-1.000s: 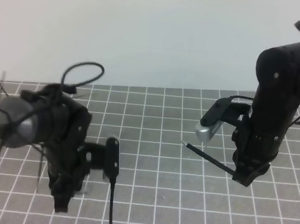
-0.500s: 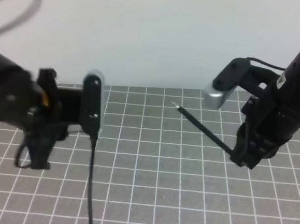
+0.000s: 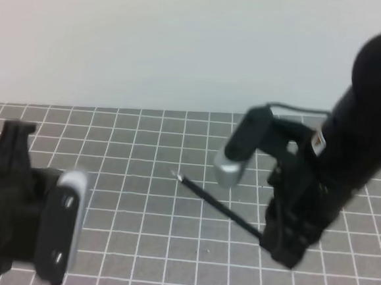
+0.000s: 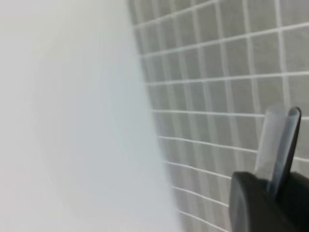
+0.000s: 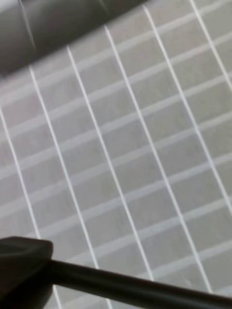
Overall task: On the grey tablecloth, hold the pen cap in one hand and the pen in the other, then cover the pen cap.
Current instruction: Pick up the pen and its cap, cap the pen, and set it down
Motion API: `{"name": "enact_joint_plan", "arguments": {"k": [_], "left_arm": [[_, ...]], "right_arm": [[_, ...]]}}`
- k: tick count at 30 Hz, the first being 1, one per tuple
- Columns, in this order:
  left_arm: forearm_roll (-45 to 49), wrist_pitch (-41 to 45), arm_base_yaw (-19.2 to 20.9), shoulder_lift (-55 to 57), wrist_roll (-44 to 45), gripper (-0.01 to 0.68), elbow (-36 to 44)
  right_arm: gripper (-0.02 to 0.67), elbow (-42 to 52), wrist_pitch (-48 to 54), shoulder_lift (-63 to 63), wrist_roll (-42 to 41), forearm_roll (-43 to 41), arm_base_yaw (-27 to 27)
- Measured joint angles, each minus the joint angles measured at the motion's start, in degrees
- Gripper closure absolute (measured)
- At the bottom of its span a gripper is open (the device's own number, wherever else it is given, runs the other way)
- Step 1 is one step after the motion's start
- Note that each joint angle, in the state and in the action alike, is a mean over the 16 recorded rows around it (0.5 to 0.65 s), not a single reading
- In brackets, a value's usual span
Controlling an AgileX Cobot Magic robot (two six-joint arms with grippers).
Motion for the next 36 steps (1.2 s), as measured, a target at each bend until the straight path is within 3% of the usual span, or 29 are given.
{"name": "enact_joint_plan", "arguments": {"k": [8,15,23,36], "left_arm": [[7.65,-17.85,-0.16,-7.75,-3.35,0.672,13.76],[9.51,-28.7,-0.16,-9.56,-3.99,0.672,20.37],[8.99,-34.15,-0.16,-9.59,-4.71,0.672,22.58],[7.41,-35.19,-0.16,-9.59,-4.99,0.672,22.81]], "right_arm": [[0.652,7.1,0.0,-2.98,-2.23,8.24,0.63],[0.652,9.57,0.0,-4.0,-1.97,13.23,1.31],[0.652,10.73,-0.02,-4.03,0.16,14.09,5.04],[0.652,12.37,-0.19,-4.03,1.66,14.07,9.15]]}}
